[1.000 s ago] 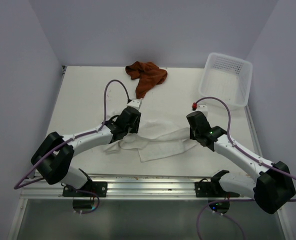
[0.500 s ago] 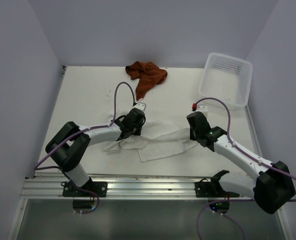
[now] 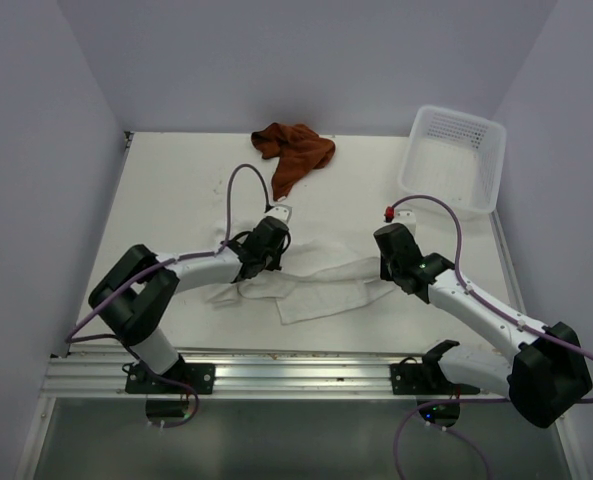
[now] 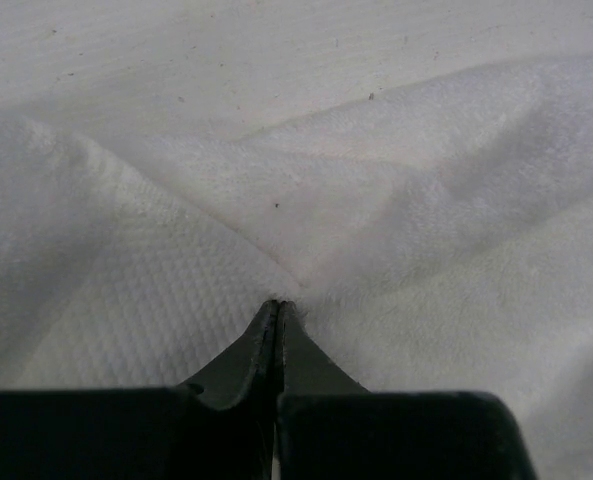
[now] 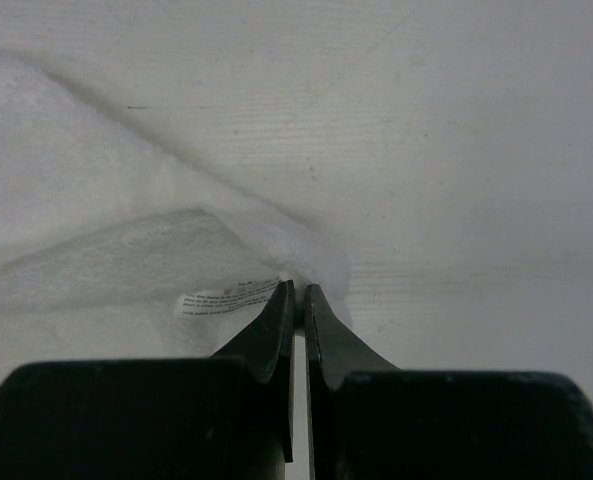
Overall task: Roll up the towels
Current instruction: Flatten the towel
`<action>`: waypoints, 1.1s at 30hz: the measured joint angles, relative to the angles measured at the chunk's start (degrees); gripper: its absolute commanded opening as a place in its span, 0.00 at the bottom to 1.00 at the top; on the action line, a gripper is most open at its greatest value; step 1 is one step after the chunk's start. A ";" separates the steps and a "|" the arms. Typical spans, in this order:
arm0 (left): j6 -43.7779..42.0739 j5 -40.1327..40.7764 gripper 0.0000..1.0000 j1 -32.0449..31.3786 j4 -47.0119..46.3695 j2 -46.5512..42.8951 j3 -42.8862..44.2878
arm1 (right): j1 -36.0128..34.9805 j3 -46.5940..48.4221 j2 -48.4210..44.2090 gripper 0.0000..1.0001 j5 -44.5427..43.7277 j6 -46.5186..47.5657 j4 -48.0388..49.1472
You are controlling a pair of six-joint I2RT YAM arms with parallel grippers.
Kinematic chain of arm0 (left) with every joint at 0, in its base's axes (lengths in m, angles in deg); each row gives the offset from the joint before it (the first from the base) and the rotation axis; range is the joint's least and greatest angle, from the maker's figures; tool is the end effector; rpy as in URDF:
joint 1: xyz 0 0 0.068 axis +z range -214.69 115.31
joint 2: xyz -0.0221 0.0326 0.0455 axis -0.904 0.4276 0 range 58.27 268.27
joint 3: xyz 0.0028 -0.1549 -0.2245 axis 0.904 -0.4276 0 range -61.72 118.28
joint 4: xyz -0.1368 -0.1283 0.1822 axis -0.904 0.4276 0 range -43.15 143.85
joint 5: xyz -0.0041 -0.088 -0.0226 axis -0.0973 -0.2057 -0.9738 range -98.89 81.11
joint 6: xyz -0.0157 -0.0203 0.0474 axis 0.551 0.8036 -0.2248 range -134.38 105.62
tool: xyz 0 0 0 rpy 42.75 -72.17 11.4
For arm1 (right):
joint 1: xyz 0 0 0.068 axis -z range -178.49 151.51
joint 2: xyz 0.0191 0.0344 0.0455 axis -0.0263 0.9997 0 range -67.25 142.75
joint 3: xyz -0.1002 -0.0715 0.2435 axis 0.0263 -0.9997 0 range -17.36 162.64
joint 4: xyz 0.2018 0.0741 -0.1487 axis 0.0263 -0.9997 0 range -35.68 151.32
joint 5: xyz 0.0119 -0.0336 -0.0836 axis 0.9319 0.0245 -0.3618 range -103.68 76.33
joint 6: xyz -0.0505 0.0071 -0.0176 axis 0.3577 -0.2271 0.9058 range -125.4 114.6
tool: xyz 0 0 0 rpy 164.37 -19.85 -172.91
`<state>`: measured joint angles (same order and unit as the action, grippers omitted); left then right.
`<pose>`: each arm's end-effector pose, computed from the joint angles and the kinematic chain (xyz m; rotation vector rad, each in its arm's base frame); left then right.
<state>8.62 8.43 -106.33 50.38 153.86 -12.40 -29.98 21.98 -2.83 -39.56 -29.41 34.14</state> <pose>0.2524 -0.2102 0.1582 0.2556 2.3802 -0.1601 0.1942 0.1006 0.2183 0.0311 2.3648 -0.1045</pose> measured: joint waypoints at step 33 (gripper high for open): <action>1.95 12.20 0.00 4.17 21.57 -34.45 3.45 | 0.39 9.97 -1.16 0.00 -0.50 0.07 -6.73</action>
<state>10.57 20.63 -102.16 71.96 119.42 -8.95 -29.58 31.94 -3.99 -40.07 -29.34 27.40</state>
